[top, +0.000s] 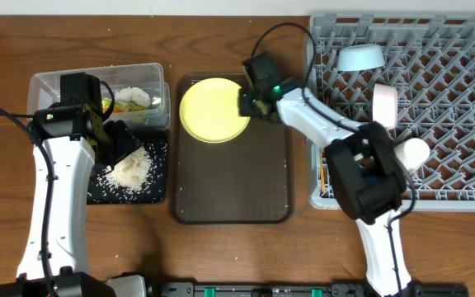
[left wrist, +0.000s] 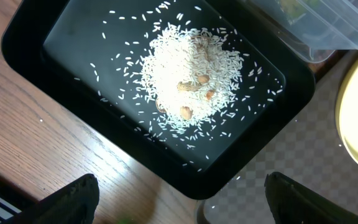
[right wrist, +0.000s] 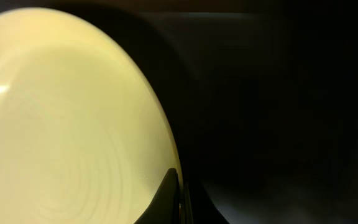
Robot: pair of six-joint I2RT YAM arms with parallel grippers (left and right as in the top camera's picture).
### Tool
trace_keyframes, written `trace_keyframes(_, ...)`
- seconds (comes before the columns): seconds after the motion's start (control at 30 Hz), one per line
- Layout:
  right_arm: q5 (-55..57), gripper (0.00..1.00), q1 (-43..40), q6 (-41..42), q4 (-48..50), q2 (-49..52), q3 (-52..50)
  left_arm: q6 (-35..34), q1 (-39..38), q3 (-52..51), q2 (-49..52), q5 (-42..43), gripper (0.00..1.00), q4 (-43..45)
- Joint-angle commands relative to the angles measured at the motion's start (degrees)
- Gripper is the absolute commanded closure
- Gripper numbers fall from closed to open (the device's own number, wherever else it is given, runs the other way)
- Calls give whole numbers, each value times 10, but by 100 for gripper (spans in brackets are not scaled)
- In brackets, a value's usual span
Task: Sort waste into correct bins and load items into the dishwasher rack
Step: 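Carry the yellow plate to the rack and stand it upright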
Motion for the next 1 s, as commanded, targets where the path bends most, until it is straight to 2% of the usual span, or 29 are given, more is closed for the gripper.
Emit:
trace_keyframes(0.0,9,99,-32,-55,-21,-76,0,5,2,0,-2,-11,12,-2)
trace_keyframes(0.33,163,99,-62,-184,-128,-233,0,5,2,0,-2,-11,12,-2)
trace_keyframes(0.57,425,99,-83,-185,-167,-265,0,5,2,0,-2,-11,12,-2)
trace_keyframes(0.73,638,99,-88,-198,-134,-265,0,5,2,0,-2,-11,12,-1)
trace_keyframes(0.9,668,99,-97,-280,-67,-265,0,5,2,0,-2,-11,12,1)
trace_keyframes(0.97,668,99,-99,-287,-67,-265,0,5,2,0,-2,-11,12,1)
